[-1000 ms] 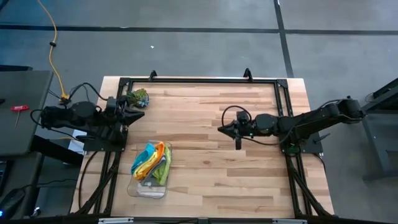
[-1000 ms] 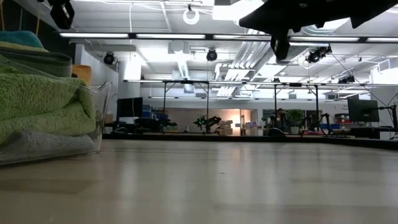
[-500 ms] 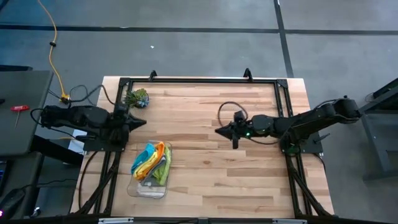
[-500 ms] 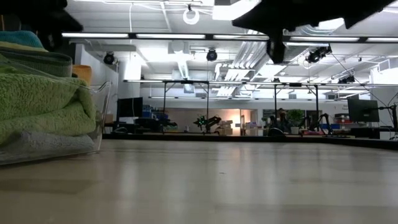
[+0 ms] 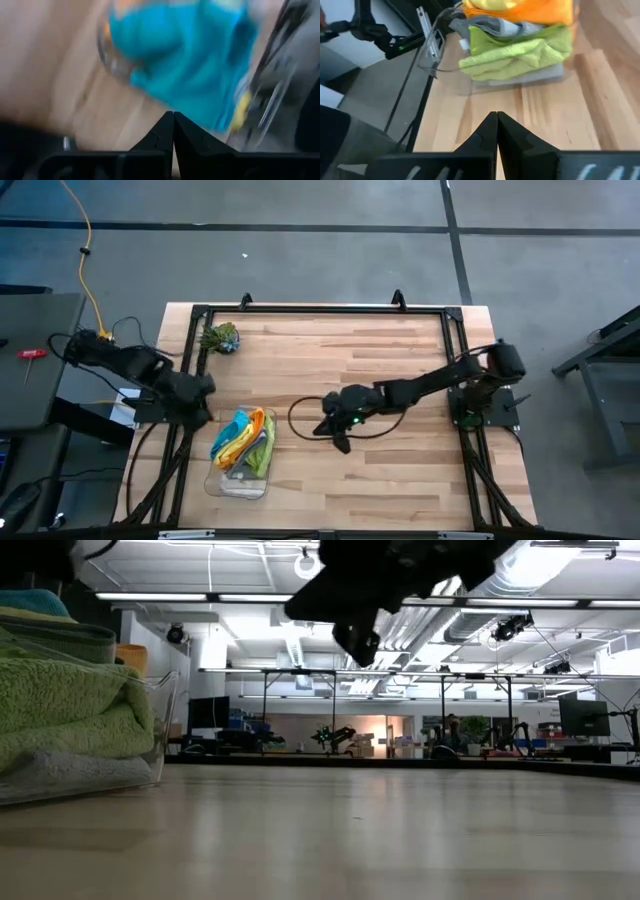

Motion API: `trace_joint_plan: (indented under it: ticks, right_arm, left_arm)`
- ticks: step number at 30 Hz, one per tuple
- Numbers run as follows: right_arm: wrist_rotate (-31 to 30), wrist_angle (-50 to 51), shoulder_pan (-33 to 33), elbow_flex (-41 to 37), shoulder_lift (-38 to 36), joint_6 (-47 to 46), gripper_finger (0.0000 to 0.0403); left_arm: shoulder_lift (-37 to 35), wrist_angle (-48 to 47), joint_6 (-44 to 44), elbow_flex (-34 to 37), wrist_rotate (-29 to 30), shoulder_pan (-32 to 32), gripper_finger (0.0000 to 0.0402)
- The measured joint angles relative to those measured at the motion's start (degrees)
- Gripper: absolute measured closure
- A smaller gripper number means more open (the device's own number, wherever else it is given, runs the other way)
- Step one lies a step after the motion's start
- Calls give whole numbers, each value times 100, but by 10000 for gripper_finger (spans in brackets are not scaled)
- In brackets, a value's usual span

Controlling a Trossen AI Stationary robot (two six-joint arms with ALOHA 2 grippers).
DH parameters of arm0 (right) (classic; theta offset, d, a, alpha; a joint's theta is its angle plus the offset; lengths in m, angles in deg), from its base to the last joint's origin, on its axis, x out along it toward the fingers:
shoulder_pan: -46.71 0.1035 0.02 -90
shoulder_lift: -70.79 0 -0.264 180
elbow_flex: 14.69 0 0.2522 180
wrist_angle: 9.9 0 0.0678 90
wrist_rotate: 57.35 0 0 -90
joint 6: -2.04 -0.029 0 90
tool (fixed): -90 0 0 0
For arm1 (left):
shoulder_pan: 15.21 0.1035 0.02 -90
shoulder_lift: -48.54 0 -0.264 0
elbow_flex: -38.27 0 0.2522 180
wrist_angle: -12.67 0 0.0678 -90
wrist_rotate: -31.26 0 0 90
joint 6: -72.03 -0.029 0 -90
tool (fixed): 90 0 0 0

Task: Fold microfiber towels
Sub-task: Put the stacked towels into the transparent bin

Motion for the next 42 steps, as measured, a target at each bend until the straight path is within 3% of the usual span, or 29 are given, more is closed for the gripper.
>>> trace_joint_plan:
  ticks: [2, 5, 11, 16, 23, 29, 36, 42]
  right_arm:
    - [91, -44, -2, 147, 193, 48, 403]
    - [112, 10, -2, 284, 400, 74, 403]
    - [107, 21, 32, 641, 741, 52, 403]
    - [110, -17, 50, 1138, 1090, 145, 403]
    - [68, -14, 42, 1448, 1224, 343, 403]
    - [17, -3, 72, 1590, 1226, 245, 403]
    - [-601, 145, 82, 1927, 1226, -54, 403]
    - [-495, 166, -82, 2014, 1223, -313, 403]
  left_arm:
    - [163, -138, 137, 77, -323, -285, 402]
    - [289, -21, 309, 88, -354, -698, 401]
    - [484, 371, 805, 86, 332, -1306, 401]
    - [997, 446, 1029, 82, 276, -1545, 401]
    - [1881, 986, 1234, 82, 769, -1627, 401]
    - [2507, 1486, 1290, 84, 274, -1630, 401]
    - [3057, 2740, 1633, 84, -72, -1640, 402]
    - [3650, 2669, 1805, 84, -126, -1880, 401]
